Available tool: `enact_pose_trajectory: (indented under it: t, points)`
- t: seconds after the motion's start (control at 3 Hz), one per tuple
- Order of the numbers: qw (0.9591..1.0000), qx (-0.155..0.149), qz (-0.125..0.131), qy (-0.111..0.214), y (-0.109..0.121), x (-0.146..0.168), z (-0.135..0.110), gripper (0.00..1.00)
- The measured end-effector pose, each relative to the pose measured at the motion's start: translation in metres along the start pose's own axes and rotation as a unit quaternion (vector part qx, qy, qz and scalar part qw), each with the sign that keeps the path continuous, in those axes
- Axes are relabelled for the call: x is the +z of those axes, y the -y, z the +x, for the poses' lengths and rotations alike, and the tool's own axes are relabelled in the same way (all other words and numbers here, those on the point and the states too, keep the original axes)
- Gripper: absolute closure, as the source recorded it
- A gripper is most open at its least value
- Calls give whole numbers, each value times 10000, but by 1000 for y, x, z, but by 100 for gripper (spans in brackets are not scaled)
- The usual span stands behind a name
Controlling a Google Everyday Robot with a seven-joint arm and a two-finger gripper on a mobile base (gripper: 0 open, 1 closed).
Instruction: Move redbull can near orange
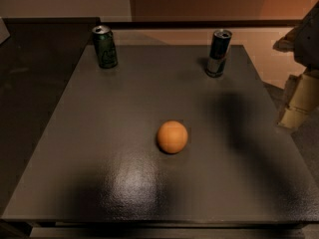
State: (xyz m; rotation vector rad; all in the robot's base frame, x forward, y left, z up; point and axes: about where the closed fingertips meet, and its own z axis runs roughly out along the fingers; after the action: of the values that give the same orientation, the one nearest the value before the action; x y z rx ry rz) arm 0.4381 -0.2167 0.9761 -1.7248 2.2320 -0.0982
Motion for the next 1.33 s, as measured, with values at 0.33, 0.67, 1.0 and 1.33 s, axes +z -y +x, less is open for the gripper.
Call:
enact_pose_trajectory:
  t: [0.33, 0.67, 1.0, 1.33]
  points:
    - [10000, 0, 1, 0, 0, 0, 0, 0]
    - [9997, 154, -13, 170, 8, 1, 1, 0]
    - [9977, 442, 19, 521, 31, 11, 5, 0]
    - [9924, 749, 119, 964, 60, 23, 4, 0]
